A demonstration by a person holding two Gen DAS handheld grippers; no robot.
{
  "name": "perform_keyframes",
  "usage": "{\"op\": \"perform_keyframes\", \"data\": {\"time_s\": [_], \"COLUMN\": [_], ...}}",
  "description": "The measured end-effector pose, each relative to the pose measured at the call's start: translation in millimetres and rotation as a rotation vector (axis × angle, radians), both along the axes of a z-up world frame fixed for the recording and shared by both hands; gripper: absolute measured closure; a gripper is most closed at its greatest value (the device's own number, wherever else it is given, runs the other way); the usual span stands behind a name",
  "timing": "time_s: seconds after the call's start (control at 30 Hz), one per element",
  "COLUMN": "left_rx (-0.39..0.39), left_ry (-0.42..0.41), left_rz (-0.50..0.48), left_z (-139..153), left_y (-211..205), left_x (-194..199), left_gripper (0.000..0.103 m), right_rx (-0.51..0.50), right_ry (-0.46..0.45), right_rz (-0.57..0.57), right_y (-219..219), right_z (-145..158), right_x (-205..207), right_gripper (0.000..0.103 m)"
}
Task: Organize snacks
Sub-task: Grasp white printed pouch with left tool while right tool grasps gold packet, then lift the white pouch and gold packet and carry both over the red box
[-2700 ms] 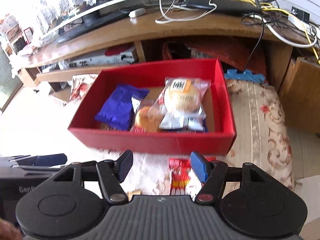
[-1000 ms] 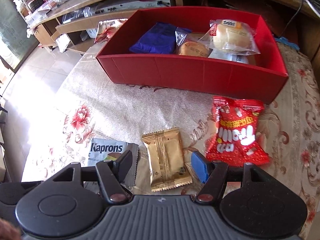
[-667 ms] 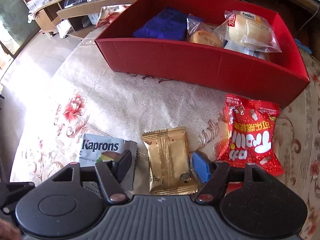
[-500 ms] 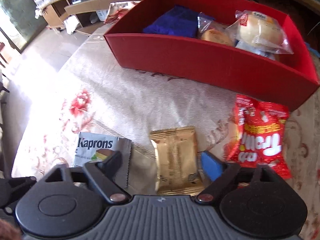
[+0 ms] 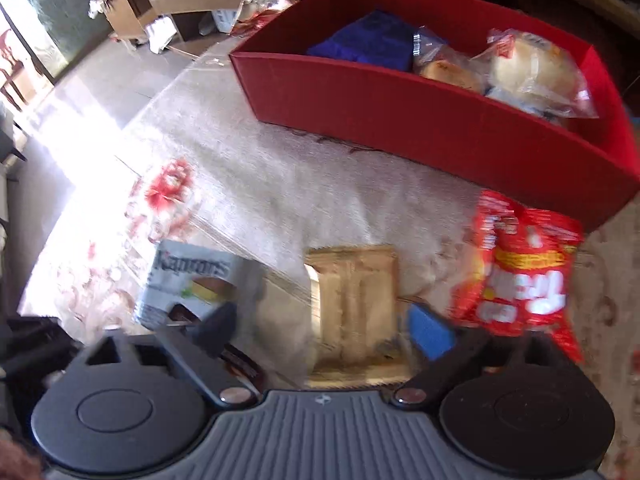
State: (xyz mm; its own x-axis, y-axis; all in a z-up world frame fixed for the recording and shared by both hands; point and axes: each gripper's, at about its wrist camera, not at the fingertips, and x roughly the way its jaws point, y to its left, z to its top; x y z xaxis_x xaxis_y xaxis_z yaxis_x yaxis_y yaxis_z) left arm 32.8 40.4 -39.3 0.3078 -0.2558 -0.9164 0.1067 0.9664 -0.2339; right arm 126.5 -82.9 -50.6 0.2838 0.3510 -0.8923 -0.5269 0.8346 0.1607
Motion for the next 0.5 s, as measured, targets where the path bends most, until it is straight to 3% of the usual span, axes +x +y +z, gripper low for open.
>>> {"op": "perform_keyframes", "data": {"time_s": [0.03, 0.13, 0.2, 0.33, 0.43, 0.5], "left_rx": [-0.001, 0.003, 0.024, 0.099, 0.155, 0.163], "left_ry": [0.001, 0.001, 0.003, -0.011, -0.027, -0.036], "left_rz": [0.002, 0.001, -0.011, -0.041, -0.041, -0.033], "left_z": [1, 3, 2, -4, -3, -3], "left_y": [1, -1, -8, -21, -26, -26], "left_x": [0, 0, 1, 2, 1, 1], "left_gripper": [0.024, 0.022, 0.016, 0.016, 0.027, 0.045], "right_rx": [-0.024, -0.050, -0.047, -0.032, -0.017, -0.001], "right_ry": [-0.020, -0.037, -0.035, -0.032, -0.020, -0.016], "right_rz": [-0.002, -0.014, -0.014, -0.026, -0.037, -0.043], "right_y": [-3, -11, -16, -29, -36, -42], "right_z": [1, 3, 5, 7, 10, 13], "right_x": [-2, -6, -11, -17, -18, -20], "right_gripper": [0.045, 0.057, 0.059, 0.062, 0.063, 0.063]}}
